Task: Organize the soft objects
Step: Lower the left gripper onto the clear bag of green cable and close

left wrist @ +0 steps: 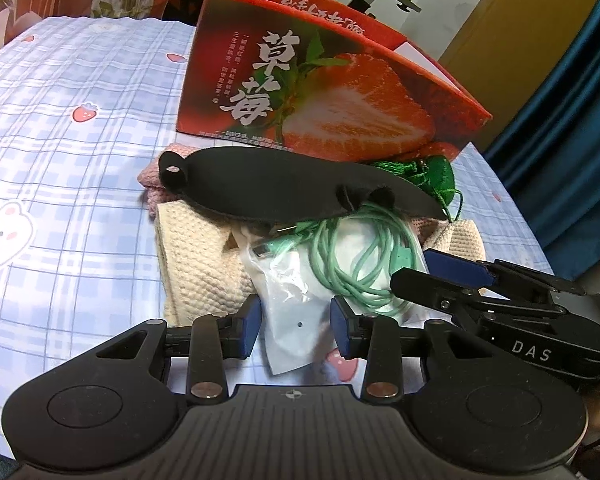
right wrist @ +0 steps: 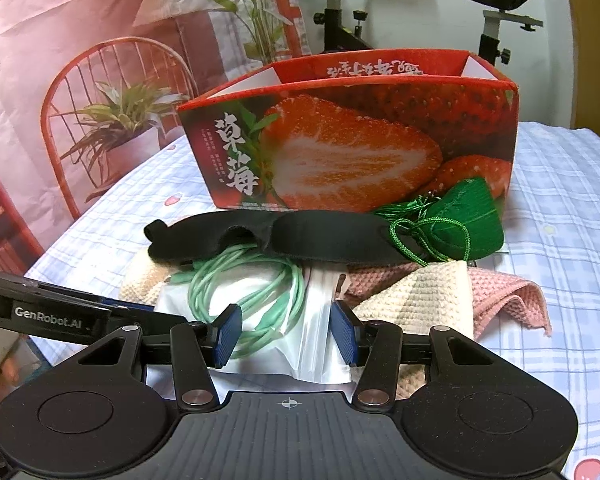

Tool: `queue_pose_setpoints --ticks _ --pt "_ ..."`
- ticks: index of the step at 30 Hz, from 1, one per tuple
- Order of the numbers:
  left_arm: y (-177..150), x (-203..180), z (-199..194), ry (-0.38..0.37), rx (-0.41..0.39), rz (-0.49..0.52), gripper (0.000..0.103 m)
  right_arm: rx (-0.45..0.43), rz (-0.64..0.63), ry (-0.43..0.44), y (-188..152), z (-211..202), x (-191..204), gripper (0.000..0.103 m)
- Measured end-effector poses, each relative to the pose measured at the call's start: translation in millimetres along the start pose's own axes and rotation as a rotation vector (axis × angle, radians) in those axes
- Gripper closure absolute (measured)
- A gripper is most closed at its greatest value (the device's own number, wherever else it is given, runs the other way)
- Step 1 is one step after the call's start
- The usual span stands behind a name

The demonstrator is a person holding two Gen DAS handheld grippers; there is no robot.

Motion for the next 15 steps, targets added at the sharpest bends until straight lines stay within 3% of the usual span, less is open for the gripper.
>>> queue_pose_setpoints --ticks 9,15 --pt "-10 3 -2 -0.012 0.035 -0.011 0.064 0.034 -0.008 0.039 -13 -10 14 0.064" --pt "-15 9 -5 -0.04 0.033 -0.054 0.083 0.049 -0.002 0.04 -18 -15 15 0.072"
Point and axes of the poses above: each gripper's, at about its wrist camera, not at the fingertips, and z roughly the way its jaws point, x to its left, y to its top, the point moved 10 cm from there along z, roughly the way its jaws point, and after that the axes turned 7 degrees about x, right-handed, at the moved point
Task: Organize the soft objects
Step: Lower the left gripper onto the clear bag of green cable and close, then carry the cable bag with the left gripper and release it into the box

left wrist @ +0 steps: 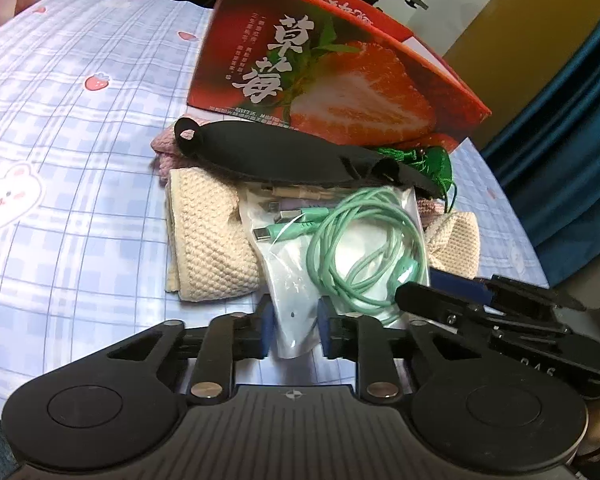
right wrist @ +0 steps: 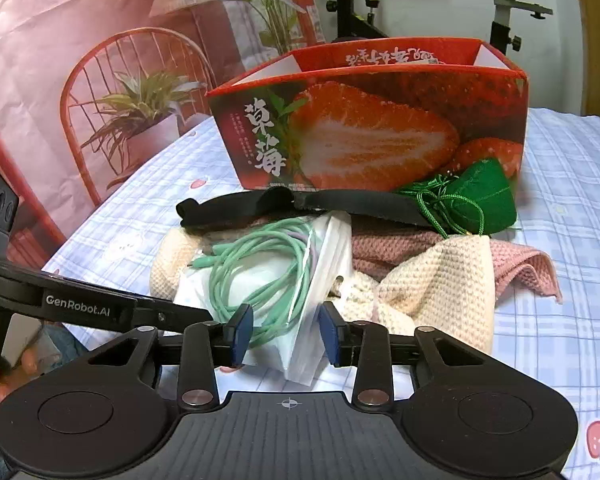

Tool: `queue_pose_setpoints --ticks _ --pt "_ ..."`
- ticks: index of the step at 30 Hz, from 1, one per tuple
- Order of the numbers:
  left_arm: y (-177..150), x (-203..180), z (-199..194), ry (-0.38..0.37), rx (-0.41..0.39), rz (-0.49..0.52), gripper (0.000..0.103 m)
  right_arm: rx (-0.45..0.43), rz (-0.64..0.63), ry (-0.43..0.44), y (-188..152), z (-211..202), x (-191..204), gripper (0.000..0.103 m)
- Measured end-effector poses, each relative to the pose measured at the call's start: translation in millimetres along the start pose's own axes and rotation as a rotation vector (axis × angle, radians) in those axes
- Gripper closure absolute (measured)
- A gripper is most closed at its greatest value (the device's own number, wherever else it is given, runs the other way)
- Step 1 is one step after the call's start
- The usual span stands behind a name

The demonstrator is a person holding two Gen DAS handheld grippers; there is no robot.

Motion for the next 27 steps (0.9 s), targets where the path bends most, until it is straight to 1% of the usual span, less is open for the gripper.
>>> queue_pose_setpoints --ticks 2,5,10,13,16,20,22,24,27 --pt "-1 -1 -2 -0.006 -0.005 0.004 0.087 0.003 -0.008 0.007 -1 -1 4 0.075" --pt "-2 -6 -7 -0.011 -0.022 0.018 0.09 -0.001 -0.026 0.012 -2 -4 10 0.079" --pt "-1 -19 -28 -0.021 -0.089 0.088 0.092 -0.045 -0.05 0.018 2 -20 18 0.08" --pt "0 -26 -39 -0.037 -0.126 0.111 0.093 -0.085 -0.042 0.029 6 -32 19 0.08" --pt "5 -32 -48 -0.037 -0.159 0.131 0.093 -0.116 -0.052 0.025 11 -42 20 0.08" --pt "20 -43 -61 -0.021 -0.2 0.181 0.093 -0.143 -0.081 0.009 24 -49 23 0.08" --pt "30 -46 -68 -0.023 -0.217 0.189 0.093 -0.156 -0.089 0.007 34 -52 23 0.08" --pt "42 -48 -74 -0.027 -0.236 0.193 0.093 -0.169 -0.092 0.007 47 -55 23 0.08" --pt "71 -55 -82 -0.016 -0.265 0.209 0.093 -0.197 -0.103 0.002 74 -60 20 0.08"
Point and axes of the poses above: each gripper's, at about its wrist camera, not at the fingertips, and z roughly the way its jaws point, x to its left, y to its top, the point moved 10 cm from there along z, roughly the way its jaws point, and after that the axes turned 7 degrees about x, right-handed, at the moved point
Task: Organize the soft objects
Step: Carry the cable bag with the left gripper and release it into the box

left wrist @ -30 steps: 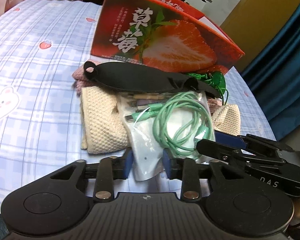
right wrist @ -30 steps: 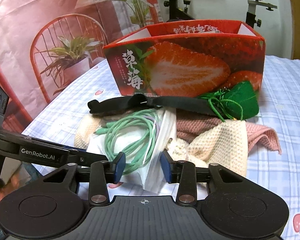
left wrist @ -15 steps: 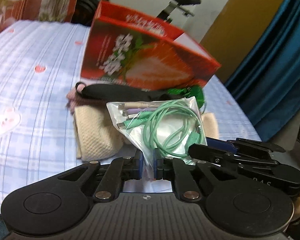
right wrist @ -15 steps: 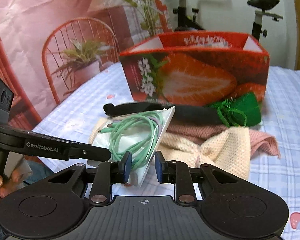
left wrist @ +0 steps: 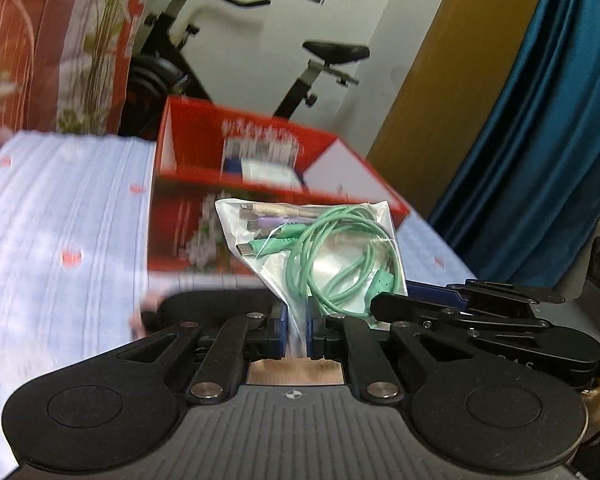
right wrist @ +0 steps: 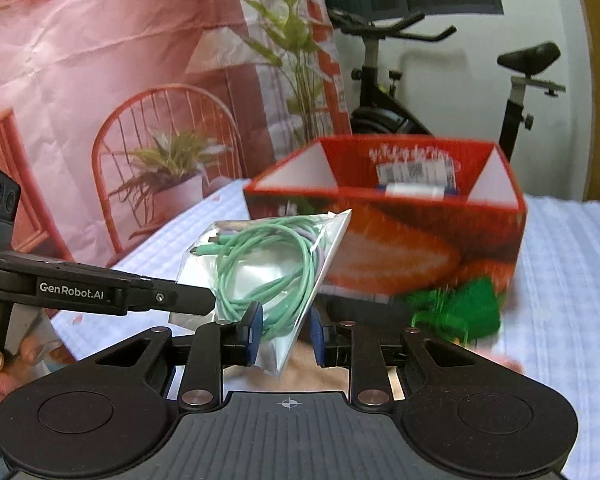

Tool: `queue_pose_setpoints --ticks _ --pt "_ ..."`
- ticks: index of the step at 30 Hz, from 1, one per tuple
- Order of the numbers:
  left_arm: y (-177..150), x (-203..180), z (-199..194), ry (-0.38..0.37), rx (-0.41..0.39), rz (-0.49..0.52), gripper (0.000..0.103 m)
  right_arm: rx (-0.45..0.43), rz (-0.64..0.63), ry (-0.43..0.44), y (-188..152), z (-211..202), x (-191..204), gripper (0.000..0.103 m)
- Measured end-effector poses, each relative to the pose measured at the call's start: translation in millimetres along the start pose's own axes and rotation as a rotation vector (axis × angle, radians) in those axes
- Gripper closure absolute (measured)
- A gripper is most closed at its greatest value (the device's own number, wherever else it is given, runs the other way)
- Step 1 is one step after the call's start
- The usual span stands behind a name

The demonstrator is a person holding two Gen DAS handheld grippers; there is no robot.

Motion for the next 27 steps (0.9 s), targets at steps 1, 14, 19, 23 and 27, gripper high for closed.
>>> queue_pose_setpoints --ticks 1,14,19,23,27 --pt "11 -1 2 0.004 -0.008 0.007 0.093 -0.008 -0.004 -0.003 10 1 -3 0.08" --pt "125 22 80 0.019 0.013 -0.026 0.093 0.006 0.039 -0.045 125 68 -76 0.079" --pt "133 39 121 0.039 0.094 -0.056 0.093 0.073 0.064 -0.062 135 112 -108 0.079" --pt "128 47 148 0.063 0.163 -0.067 0.093 0.132 0.076 -0.075 130 140 -124 0.079" --pt "127 52 164 0.078 0.196 -0.063 0.093 0.168 0.097 -0.084 121 157 -135 0.079"
Point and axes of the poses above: each gripper's, at about its wrist camera, not at the fingertips, and z roughly the way its jaws point, x to its left, y to its top, the point moved 10 cm from there along z, roughly the way its jaws point, and after that the axes turned 7 degrees about x, right-handed, at the moved point
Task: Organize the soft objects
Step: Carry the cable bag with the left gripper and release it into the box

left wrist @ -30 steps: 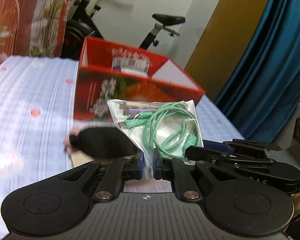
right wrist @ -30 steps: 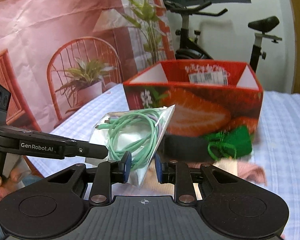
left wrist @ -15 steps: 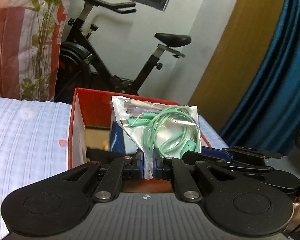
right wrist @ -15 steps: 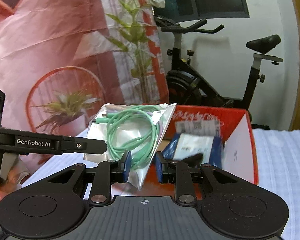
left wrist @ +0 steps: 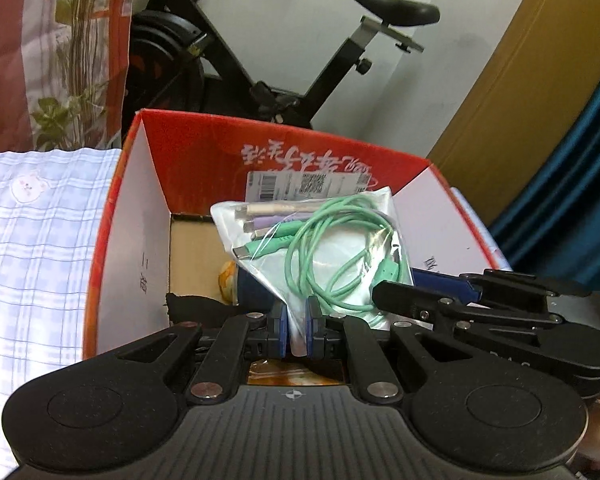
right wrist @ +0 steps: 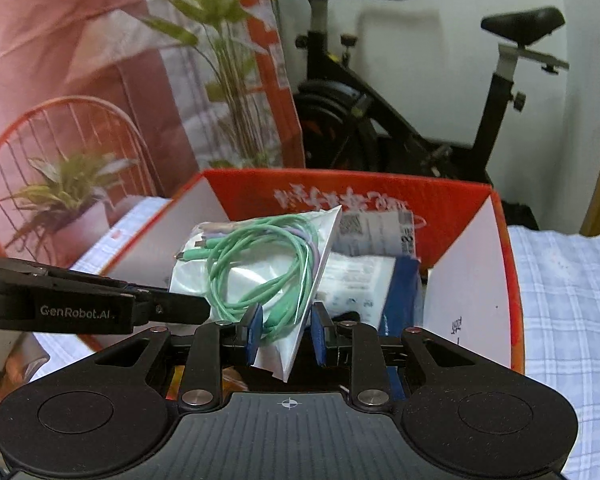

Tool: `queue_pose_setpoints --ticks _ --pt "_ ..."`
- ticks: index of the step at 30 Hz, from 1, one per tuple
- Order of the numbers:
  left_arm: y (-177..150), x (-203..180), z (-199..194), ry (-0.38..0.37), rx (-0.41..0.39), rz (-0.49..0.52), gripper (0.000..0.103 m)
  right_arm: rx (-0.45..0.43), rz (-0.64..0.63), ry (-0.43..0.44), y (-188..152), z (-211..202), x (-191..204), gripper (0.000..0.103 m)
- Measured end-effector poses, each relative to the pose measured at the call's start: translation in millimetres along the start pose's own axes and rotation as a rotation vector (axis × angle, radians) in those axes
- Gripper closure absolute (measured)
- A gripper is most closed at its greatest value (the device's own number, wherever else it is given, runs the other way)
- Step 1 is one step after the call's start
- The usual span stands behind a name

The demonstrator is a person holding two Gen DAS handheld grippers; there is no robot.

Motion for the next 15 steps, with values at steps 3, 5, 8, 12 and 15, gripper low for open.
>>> queue_pose_setpoints --ticks 3,5,8,12,15 --pt "1 1 5 0.016 0.006 0.009 0.092 0.017 0.031 -0.019 -2 10 -8 0.079" --pt "-1 3 6 0.047 0.0 0.033 0.088 0.034 0.04 -0.067 -5 14 -14 0.079" --pt "-6 2 2 0.095 -0.001 0.093 0.077 0.04 0.034 -0.125 -11 15 -17 0.076" --pt "-5 1 -19 0.126 -0.05 0.129 0.063 0.014 0.033 -0.13 -15 3 -14 0.072" --pt "-5 -1 -39 0.13 -0.08 0.138 0.058 -0.009 0.022 -0.129 -15 -11 -10 0.071"
Point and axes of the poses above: each gripper's, at about its wrist camera, not at the fingertips, and z roughly the way its jaws point, x to its left, y to its top, the point moved 10 cm from there along z, roughly the way its jaws point, and after that the axes turned 7 degrees about x, right-handed, at the moved point
